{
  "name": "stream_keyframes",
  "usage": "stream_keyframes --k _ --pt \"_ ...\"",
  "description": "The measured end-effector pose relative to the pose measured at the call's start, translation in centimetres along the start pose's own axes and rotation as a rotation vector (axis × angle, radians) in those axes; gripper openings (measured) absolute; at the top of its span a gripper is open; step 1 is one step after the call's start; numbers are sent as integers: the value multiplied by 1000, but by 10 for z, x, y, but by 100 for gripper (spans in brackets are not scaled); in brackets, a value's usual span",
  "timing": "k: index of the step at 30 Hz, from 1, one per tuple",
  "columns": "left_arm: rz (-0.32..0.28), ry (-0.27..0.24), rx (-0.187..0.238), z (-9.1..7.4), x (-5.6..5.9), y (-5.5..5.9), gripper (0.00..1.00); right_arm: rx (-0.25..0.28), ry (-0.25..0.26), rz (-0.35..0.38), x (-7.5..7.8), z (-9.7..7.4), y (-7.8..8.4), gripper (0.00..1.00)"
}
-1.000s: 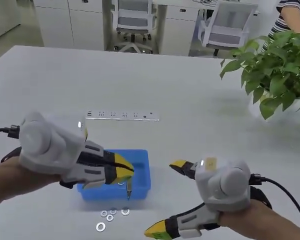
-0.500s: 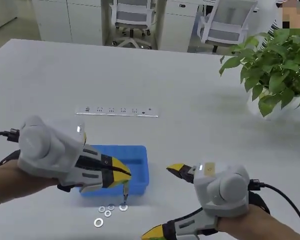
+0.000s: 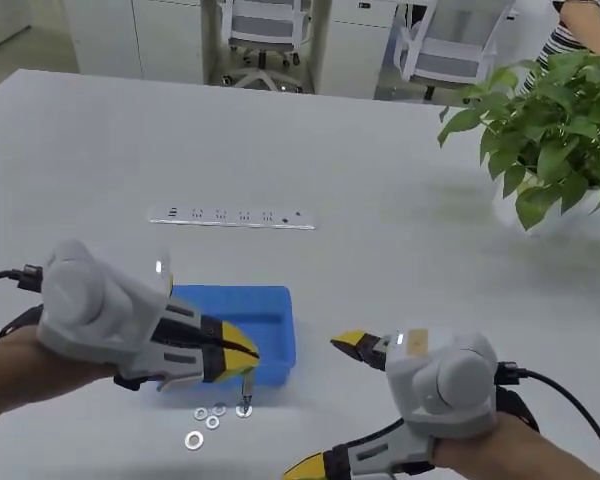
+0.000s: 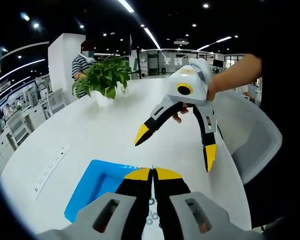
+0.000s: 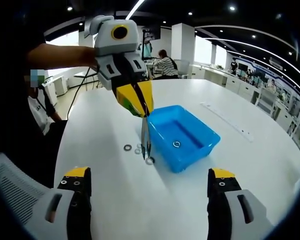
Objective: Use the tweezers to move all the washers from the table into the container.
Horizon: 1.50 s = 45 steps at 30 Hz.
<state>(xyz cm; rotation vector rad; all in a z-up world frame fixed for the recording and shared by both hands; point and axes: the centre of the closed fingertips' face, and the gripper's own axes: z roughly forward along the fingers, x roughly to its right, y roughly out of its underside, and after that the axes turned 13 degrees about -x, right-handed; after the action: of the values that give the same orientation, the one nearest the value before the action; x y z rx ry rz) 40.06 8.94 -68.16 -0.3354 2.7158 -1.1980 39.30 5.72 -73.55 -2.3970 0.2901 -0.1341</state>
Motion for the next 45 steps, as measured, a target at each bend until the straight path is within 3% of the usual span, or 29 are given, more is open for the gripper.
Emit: stream_keyframes --k 28,35,45 --pt "-5 4 3 6 0 9 5 -15 -24 1 -7 5 6 94" --pt "8 10 3 5 0 10 5 -8 -42 -26 -11 7 3 88" --pt "36 34 3 4 1 11 5 1 -84 -124 -16 16 -9 66"
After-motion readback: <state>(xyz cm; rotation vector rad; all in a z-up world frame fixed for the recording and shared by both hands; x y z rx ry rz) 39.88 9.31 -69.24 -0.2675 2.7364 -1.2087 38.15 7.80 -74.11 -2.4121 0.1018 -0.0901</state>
